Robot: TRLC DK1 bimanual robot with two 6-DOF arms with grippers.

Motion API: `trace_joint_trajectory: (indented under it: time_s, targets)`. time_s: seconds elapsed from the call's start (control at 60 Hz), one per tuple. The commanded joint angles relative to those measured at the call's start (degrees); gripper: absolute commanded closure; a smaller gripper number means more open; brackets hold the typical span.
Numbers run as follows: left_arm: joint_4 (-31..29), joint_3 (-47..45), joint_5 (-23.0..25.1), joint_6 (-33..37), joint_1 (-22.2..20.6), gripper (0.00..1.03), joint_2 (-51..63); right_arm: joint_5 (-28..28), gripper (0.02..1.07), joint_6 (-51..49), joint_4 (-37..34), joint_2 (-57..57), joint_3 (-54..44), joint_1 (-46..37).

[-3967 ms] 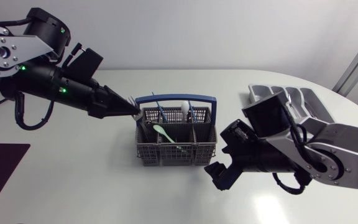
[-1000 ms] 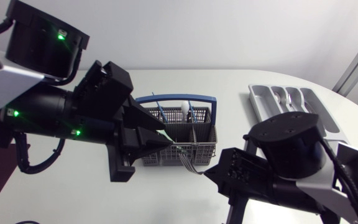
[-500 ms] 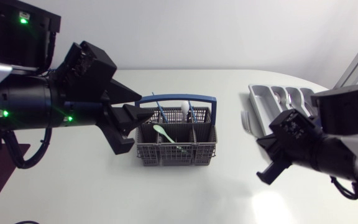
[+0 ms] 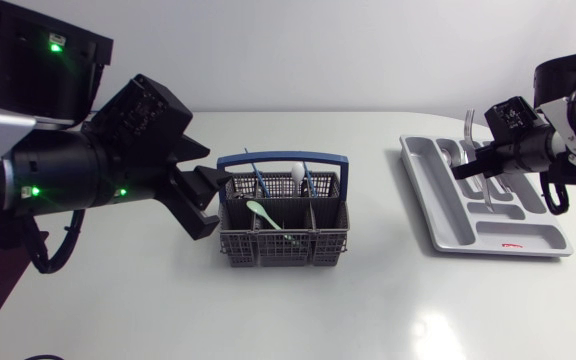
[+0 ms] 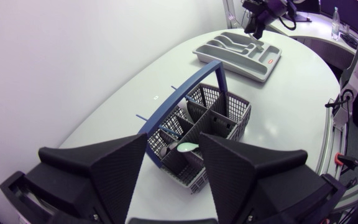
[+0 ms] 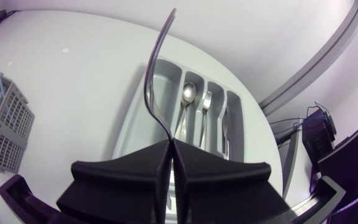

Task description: Unload the cutlery basket into the drawer organizer.

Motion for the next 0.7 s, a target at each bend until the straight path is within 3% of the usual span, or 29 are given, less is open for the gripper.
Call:
trace_joint_trajectory:
  time_s: [0.0, 0.3, 0.483, 0.683]
  targets:
    - [0.83, -1.45, -0.71, -0.66, 0.05, 0.44, 1.06, 2.29, 1.02, 2.18, 1.26, 6.49, 4.74, -1.62]
    - [1.1, -0.75, -1.32, -0.66, -0.57, 0.44, 1.15, 9.93, 1.02, 3.23, 5.21, 22.39, 16.08, -4.79]
    - [2.5, -1.89, -5.19, -0.58, -1.97, 0.44, 1.41, 10.29, 1.02, 3.5, 5.04, 29.16, 22.41, -7.69]
    - [2.85, -2.42, -5.45, -0.58, -1.97, 0.44, 2.03, 10.37, 1.02, 4.64, 3.28, 35.84, 28.91, -9.27]
